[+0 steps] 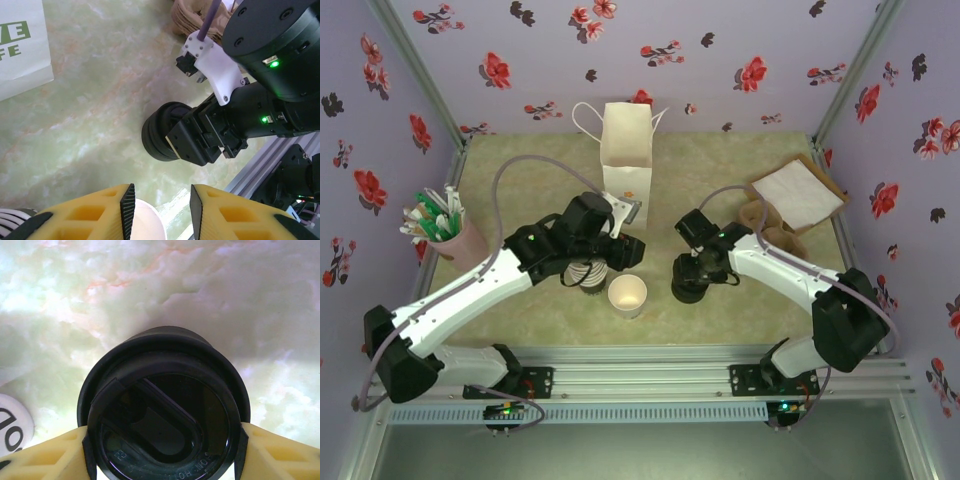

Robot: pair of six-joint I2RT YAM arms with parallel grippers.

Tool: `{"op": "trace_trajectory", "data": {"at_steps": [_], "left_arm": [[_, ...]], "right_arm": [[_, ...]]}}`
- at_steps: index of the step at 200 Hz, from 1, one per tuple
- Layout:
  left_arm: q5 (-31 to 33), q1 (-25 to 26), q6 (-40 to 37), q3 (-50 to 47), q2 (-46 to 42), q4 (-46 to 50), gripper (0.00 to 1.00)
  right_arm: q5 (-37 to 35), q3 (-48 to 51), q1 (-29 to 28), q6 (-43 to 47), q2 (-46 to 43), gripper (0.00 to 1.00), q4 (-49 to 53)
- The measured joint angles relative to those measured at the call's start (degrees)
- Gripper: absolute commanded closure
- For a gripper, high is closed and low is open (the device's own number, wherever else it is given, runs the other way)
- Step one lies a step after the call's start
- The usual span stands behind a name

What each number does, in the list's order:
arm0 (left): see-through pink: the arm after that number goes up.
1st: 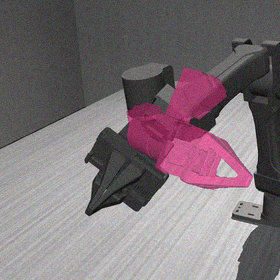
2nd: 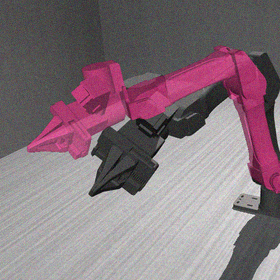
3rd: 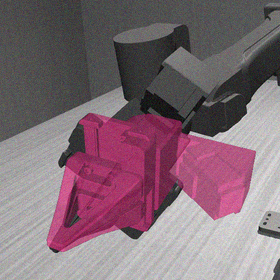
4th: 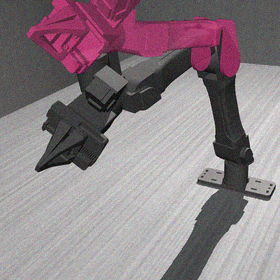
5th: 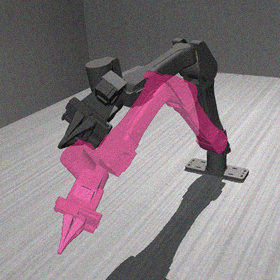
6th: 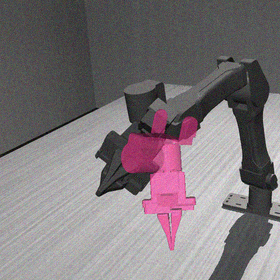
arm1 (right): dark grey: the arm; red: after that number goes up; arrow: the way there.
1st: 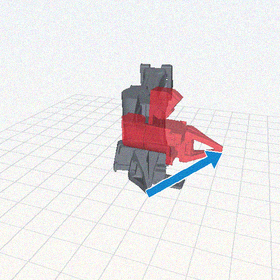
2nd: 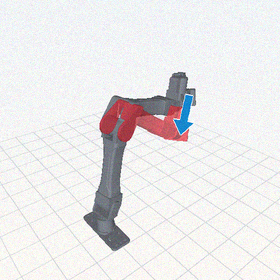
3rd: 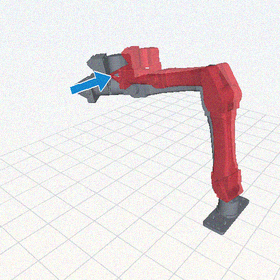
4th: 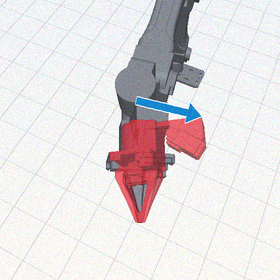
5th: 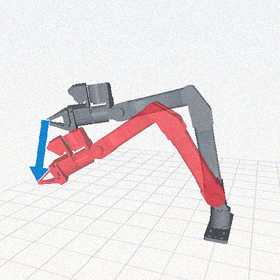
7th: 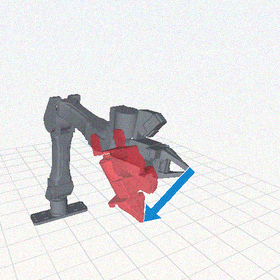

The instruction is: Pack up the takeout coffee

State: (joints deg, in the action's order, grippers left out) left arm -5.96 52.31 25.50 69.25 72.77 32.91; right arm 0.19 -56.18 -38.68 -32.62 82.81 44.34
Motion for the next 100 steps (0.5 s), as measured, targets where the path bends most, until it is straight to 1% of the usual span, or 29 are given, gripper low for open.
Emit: {"op": "trace_trajectory", "data": {"at_steps": [28, 56, 100], "left_arm": [[0.0, 0.9, 0.0, 1.6, 3.3, -0.8, 0.62], [0.0, 3.3, 0.0, 4.6, 8.2, -2.1, 0.62], [-0.3, 7.0, 0.5, 7.6, 15.6, -5.5, 0.62]], "right_arm": [[-0.5, 0.5, 2.1, 0.0, -0.8, 0.35, 0.6], [-0.4, 3.0, 5.4, -0.1, -4.1, 0.35, 0.8], [2.5, 7.9, 11.9, -0.2, -9.5, 0.35, 0.3]]}}
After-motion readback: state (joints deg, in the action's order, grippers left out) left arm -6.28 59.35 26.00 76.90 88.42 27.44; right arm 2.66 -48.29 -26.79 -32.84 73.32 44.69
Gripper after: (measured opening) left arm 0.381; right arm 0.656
